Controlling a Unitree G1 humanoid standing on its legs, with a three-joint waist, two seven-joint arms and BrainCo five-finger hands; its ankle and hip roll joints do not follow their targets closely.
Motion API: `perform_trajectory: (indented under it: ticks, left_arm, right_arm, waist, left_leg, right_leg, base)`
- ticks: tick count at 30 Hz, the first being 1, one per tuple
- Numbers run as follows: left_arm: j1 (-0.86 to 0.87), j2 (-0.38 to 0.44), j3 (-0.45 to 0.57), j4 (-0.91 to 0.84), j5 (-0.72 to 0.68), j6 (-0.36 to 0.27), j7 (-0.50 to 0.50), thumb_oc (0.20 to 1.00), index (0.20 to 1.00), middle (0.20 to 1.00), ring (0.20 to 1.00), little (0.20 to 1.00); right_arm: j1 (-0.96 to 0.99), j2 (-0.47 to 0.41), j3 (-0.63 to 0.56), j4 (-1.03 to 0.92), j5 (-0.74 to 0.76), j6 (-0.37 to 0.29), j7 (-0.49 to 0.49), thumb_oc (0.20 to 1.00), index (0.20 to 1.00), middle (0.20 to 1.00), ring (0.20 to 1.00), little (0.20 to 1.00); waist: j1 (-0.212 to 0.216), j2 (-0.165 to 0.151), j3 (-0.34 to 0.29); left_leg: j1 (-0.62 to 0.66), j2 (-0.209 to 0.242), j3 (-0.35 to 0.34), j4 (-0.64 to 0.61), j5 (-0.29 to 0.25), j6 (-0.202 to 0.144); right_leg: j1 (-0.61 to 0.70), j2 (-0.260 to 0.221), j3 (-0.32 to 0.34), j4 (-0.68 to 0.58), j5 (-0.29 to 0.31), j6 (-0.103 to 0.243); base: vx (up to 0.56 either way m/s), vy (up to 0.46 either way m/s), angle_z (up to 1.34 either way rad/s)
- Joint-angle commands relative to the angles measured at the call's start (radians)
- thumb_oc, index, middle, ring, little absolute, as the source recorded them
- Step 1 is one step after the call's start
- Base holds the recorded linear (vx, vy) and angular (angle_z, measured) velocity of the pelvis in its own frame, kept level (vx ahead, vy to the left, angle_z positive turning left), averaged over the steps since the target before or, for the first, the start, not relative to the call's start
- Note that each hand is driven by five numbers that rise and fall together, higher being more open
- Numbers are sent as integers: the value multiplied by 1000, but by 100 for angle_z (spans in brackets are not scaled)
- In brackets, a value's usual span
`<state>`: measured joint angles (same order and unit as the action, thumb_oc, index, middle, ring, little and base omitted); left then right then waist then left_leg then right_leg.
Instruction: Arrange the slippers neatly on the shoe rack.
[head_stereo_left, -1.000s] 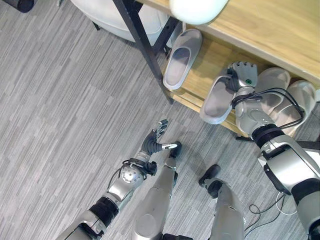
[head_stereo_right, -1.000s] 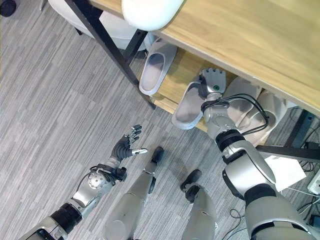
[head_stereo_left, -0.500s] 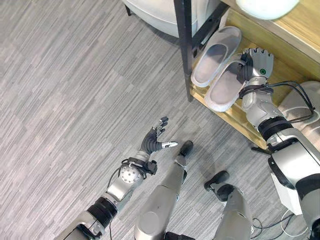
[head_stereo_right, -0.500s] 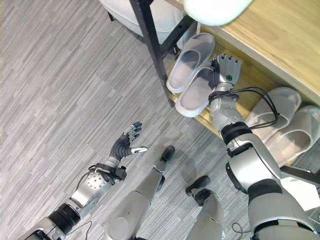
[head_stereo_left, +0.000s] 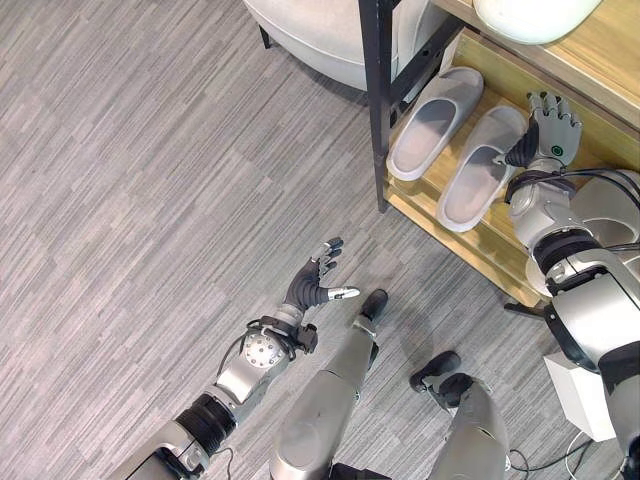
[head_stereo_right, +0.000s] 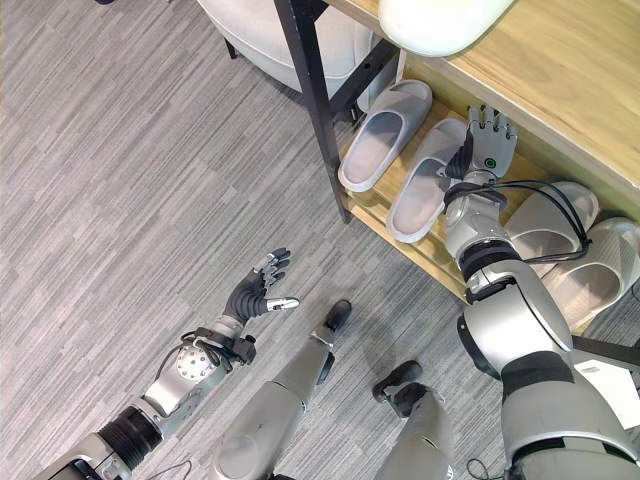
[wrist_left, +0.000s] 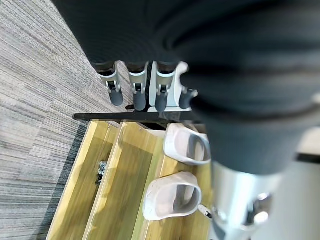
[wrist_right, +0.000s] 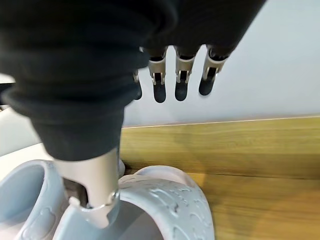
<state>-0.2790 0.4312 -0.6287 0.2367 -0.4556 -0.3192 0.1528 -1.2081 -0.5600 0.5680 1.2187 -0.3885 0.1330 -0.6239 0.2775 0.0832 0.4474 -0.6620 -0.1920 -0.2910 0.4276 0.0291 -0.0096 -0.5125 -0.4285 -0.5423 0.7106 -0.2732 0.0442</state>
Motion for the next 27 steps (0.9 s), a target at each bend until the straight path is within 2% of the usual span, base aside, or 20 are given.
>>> perform_trajectory:
  ticks: [1,5,7,9,11,13,16,18,27]
  left_arm:
    - [-11,12,4,-53,-6,-40,-8,1000,1000,1000,1000,1000]
    - [-16,7,12,-49,-3,-39,2,1000,1000,1000,1000,1000]
    - [-22,-6,21,-38,5,-37,24,1000,1000,1000,1000,1000]
    - [-23,-8,24,-33,5,-35,29,1000,1000,1000,1000,1000]
    - [-25,-12,24,-26,7,-32,37,1000,1000,1000,1000,1000]
    - [-29,-8,23,-19,16,-29,41,1000,1000,1000,1000,1000]
    - [-32,11,26,-20,27,-22,39,1000,1000,1000,1000,1000]
    - [-22,14,37,-26,22,-18,36,1000,1000,1000,1000,1000]
    - [-31,-6,28,-11,26,-8,47,1000,1000,1000,1000,1000]
  right_arm:
    - [-74,-74,3,-19,65,-43,-19,1000,1000,1000,1000,1000]
    - [-48,-52,-43,-61,129,-63,-43,1000,1000,1000,1000,1000]
    - [13,14,-160,-160,290,-117,-86,1000,1000,1000,1000,1000]
    - [31,35,-190,-185,343,-136,-91,1000,1000,1000,1000,1000]
    - [77,107,-286,-229,534,-206,-90,1000,1000,1000,1000,1000]
    - [97,134,-360,-229,710,-262,-80,1000,1000,1000,1000,1000]
    - [138,164,-423,-192,903,-301,-27,1000,1000,1000,1000,1000]
    - [162,191,-430,-193,971,-312,12,1000,1000,1000,1000,1000]
    - [169,249,-414,-165,1062,-327,67,1000,1000,1000,1000,1000]
  waist:
    - [7,17,10]
    - [-6,15,10]
    - [-27,9,8]
    - [-32,7,8]
    - [-41,1,7]
    - [-47,0,6]
    - [-46,3,8]
    - [-47,4,10]
    - [-43,7,19]
  left_leg:
    - [62,-6,16,85,-278,50]
    - [72,-2,21,76,-275,50]
    - [94,6,26,53,-271,51]
    - [100,8,29,46,-269,50]
    - [116,16,31,29,-267,47]
    - [121,17,33,21,-265,44]
    - [126,19,35,11,-261,39]
    - [124,19,37,12,-260,37]
    - [112,21,39,9,-256,36]
  right_leg:
    - [170,58,49,-48,-124,35]
    - [175,60,53,-57,-116,36]
    - [185,71,63,-77,-110,34]
    - [190,73,65,-84,-109,34]
    - [200,82,69,-99,-107,33]
    - [202,85,72,-105,-107,32]
    - [203,86,71,-109,-107,32]
    - [199,85,73,-105,-109,31]
    - [183,85,72,-102,-104,33]
  base:
    - [0,0,0]
    - [0,0,0]
    - [11,-10,-5]
    - [2,-13,-20]
    - [-3,-33,-18]
    - [-11,-33,-7]
    - [-13,-22,-8]
    - [-7,-15,-1]
    - [0,0,0]
